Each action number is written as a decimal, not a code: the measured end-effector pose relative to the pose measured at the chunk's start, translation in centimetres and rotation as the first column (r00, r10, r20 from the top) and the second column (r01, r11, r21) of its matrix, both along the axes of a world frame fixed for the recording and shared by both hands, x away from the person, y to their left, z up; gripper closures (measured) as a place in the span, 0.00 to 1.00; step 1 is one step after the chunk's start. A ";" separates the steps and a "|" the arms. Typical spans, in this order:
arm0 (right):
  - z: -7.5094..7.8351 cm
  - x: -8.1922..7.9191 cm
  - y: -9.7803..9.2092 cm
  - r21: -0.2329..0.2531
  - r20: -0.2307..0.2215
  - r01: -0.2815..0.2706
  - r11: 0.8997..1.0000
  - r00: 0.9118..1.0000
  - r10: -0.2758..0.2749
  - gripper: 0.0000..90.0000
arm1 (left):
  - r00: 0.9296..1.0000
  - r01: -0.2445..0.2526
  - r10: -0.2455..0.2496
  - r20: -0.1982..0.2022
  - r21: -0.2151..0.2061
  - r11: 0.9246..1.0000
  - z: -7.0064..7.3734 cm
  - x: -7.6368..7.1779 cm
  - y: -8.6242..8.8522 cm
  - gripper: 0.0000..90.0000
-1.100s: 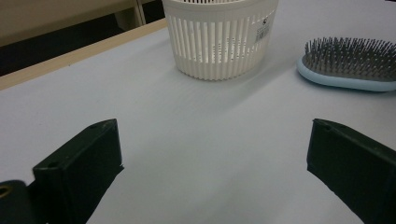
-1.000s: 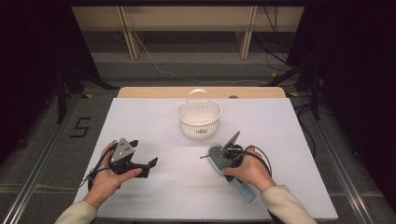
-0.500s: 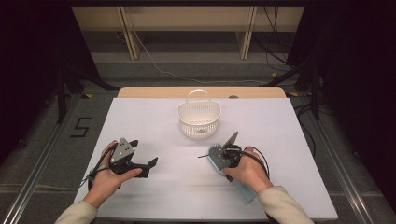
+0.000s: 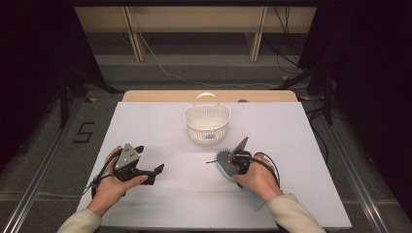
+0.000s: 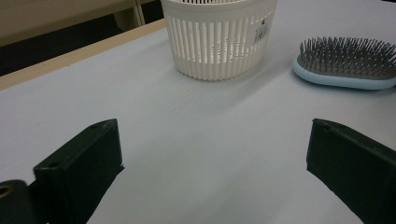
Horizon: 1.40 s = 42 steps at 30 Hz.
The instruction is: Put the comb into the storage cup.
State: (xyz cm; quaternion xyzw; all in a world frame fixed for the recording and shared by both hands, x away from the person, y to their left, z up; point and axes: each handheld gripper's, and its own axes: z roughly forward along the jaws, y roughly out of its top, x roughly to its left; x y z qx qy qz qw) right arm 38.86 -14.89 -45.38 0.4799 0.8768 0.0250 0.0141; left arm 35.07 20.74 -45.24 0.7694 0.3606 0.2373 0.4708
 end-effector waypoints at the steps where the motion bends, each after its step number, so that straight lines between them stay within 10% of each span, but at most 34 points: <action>1: 0.0 0.0 0.0 0.001 -0.001 -0.002 1.000 1.000 0.002 0.77 | 1.000 0.000 0.000 0.000 0.000 1.000 0.0 0.0 0.0 0.03; 24: 0.1 -0.1 -0.3 0.019 -0.010 -0.009 1.000 1.000 0.009 0.78 | 1.000 -0.001 0.001 0.001 0.001 1.000 0.0 0.0 0.1 0.03; 42: 1.2 -0.5 -1.5 0.132 0.020 0.001 0.991 1.000 -0.003 0.78 | 1.000 -0.005 0.005 -0.001 0.000 1.000 0.0 0.0 0.2 0.03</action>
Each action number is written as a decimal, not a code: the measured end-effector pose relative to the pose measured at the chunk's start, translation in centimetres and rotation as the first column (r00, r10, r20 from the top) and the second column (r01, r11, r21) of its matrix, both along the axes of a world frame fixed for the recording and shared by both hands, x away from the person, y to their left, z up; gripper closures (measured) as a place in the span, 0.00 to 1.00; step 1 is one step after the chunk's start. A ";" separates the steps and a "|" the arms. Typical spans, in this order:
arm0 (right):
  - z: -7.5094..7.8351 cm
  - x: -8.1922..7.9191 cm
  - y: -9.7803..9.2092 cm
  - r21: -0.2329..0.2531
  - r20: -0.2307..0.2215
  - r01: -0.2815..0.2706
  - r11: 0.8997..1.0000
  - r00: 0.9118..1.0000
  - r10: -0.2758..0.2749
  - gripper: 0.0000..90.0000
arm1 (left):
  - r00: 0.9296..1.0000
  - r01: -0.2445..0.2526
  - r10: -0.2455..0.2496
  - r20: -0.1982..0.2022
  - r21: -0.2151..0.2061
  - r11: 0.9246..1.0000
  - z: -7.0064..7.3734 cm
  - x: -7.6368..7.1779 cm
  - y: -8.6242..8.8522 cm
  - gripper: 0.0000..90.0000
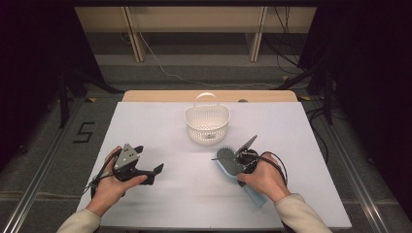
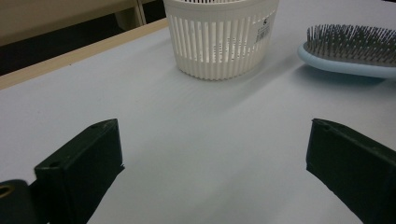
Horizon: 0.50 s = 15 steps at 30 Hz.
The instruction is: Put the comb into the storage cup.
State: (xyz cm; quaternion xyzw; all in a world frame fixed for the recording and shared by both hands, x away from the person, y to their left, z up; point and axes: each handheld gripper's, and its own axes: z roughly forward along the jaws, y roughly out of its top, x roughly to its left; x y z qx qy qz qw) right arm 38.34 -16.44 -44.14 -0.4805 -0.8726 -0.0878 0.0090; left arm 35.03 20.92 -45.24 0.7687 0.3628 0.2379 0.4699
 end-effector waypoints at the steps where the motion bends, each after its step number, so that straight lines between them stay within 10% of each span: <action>1: 0.1 0.0 -0.1 0.002 0.005 -0.005 1.000 1.000 0.005 0.78 | 1.000 0.000 0.000 0.000 0.000 1.000 0.0 0.0 0.0 0.03; 15: 1.7 -0.8 -0.9 0.110 0.075 -0.017 0.994 0.997 0.008 0.78 | 1.000 -0.004 0.004 0.000 -0.002 1.000 0.0 0.0 0.0 0.03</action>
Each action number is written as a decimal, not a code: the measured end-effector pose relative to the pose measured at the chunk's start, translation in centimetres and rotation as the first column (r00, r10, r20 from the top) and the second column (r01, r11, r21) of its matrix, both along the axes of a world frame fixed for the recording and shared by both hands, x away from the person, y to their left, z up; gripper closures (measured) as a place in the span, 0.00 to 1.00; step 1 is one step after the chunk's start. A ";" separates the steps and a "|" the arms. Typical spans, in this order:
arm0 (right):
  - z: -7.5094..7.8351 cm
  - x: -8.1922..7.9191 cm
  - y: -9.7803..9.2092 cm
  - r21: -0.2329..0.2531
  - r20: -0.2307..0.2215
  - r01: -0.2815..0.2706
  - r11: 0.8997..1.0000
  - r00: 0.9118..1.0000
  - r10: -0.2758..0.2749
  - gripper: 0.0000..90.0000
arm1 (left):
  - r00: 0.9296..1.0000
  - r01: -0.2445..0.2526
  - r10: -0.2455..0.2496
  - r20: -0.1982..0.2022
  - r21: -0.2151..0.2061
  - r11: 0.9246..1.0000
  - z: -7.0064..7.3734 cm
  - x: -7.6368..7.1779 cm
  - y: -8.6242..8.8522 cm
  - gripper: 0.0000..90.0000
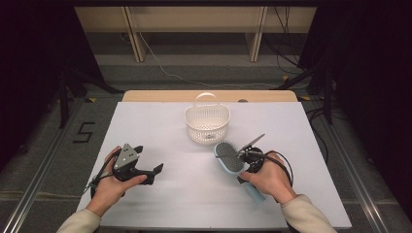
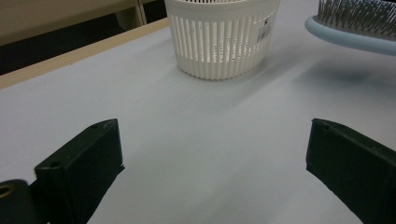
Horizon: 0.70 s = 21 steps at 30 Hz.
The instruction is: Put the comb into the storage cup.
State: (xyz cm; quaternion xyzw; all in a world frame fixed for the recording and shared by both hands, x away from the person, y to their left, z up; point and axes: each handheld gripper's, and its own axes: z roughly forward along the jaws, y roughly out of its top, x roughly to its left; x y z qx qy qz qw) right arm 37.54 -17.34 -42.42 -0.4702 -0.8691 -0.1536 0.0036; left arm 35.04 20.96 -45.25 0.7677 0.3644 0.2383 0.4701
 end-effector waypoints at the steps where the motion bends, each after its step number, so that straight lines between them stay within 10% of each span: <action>1: 0.1 0.0 0.0 0.007 0.007 -0.001 1.000 1.000 0.001 0.78 | 1.000 0.000 0.000 0.000 0.000 1.000 0.0 0.0 0.0 0.03; 21: 0.8 -0.6 -0.8 0.120 0.117 -0.027 0.992 0.993 0.013 0.78 | 1.000 0.002 -0.002 0.000 0.002 1.000 0.0 0.0 0.0 0.03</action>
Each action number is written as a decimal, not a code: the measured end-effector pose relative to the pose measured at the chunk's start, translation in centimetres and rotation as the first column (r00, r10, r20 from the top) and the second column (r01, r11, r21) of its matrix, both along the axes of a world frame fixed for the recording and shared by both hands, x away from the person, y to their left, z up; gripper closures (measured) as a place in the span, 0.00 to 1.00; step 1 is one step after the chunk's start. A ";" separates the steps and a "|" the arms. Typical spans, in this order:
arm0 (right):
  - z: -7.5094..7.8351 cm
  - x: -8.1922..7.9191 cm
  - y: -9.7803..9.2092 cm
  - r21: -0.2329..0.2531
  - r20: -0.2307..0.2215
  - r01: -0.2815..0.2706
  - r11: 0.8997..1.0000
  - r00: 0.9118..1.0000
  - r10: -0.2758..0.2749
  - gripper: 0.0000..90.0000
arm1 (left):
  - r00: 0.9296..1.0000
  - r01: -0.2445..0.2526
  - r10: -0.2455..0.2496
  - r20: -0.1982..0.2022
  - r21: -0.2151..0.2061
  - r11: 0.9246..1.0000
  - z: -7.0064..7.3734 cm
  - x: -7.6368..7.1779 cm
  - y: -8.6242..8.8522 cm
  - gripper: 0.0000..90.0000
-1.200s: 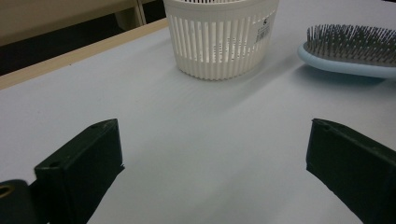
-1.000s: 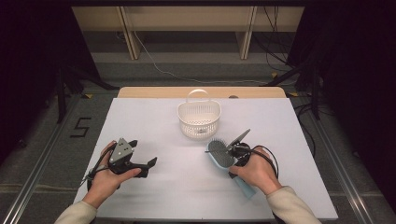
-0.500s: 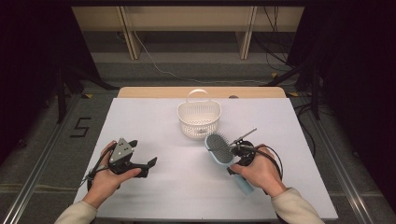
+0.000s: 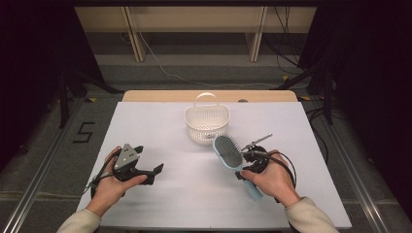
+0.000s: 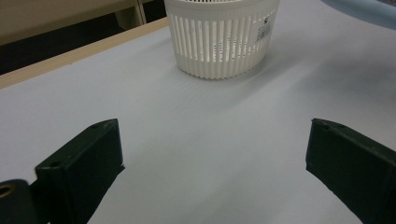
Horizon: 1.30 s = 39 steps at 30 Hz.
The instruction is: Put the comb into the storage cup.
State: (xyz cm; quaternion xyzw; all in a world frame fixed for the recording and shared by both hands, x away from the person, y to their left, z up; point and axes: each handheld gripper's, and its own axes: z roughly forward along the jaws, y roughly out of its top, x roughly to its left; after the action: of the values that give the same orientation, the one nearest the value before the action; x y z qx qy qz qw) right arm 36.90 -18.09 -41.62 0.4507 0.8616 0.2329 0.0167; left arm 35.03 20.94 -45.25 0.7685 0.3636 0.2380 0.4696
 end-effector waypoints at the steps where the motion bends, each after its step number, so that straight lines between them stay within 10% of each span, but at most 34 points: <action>1: 0.0 0.0 0.0 0.002 0.001 0.000 1.000 1.000 0.000 0.78 | 1.000 0.000 0.000 0.000 0.000 1.000 0.0 0.0 0.0 0.04; 39: 1.7 0.1 -0.3 0.136 0.189 0.019 0.991 0.981 -0.044 0.78 | 1.000 0.002 -0.002 0.000 0.005 1.000 0.0 0.0 -0.1 0.04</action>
State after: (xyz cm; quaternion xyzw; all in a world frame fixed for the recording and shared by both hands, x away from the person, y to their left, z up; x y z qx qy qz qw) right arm 37.02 -18.41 -39.96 0.4399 0.8312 0.3321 0.0728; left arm 35.03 20.89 -45.29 0.7699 0.3623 0.2386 0.4681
